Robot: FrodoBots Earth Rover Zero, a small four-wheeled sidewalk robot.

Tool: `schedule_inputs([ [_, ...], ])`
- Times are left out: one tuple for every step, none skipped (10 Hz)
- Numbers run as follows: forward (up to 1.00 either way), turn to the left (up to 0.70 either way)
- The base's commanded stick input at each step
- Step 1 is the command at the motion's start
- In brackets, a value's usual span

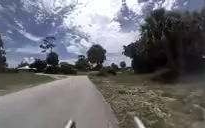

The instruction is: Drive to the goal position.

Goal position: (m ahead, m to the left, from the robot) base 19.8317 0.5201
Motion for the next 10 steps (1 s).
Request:
schedule_inputs([
  [0.85,0.34],
  [0.85,0.21],
  [0.85,0.04],
  [0.85,0.00],
  [0.85,0.00],
  [0.85,0.00],
  [0.85,0.00],
  [0.85,0.00],
  [0.85,0.00],
  [0.85,0.00],
])
